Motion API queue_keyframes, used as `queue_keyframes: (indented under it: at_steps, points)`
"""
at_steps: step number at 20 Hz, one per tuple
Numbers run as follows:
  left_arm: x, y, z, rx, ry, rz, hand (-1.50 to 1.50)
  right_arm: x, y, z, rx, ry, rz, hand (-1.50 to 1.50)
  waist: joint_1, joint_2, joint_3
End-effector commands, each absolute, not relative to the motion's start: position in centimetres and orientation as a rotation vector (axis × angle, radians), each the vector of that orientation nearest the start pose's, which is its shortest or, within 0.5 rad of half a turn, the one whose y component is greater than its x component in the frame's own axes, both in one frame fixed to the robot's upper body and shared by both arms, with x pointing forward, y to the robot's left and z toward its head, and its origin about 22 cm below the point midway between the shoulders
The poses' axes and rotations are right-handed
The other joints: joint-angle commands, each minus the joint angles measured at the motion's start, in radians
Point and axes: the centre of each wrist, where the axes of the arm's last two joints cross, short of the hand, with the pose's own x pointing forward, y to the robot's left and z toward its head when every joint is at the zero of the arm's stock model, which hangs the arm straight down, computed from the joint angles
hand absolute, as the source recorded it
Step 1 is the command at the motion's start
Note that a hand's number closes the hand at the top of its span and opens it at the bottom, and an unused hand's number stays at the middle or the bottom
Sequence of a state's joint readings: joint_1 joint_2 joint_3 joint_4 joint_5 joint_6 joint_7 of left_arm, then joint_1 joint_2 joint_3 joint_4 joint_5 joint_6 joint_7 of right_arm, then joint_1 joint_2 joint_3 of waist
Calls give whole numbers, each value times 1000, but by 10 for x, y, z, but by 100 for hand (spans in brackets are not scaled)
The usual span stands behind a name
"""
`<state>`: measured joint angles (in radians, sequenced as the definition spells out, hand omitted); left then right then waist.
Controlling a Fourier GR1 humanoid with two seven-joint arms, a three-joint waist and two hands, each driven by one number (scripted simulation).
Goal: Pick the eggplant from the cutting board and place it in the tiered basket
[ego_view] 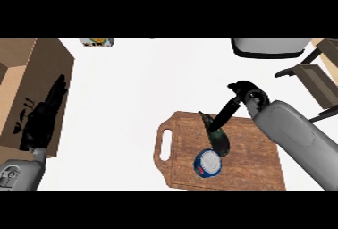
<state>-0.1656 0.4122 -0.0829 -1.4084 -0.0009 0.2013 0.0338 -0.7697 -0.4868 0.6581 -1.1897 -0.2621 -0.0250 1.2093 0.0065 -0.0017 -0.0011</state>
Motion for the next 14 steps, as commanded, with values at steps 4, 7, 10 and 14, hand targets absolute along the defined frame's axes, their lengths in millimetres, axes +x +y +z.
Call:
queue_keyframes:
  at_steps: [4,7,10,14]
  points:
    - [276,285,33,401,-1542,-236,0,369,-147,83,-592,-309,749,-150,12,0,1]
    - [283,295,23,451,-1537,-243,0,365,-138,109,-611,-327,764,-150,-8,-1,0]
    - [280,314,28,431,-1511,-215,0,365,-141,124,-633,-334,780,-150,-9,-3,-1]
    - [278,295,22,445,-1537,-214,0,360,-136,103,-618,-303,789,-150,-7,-2,0]
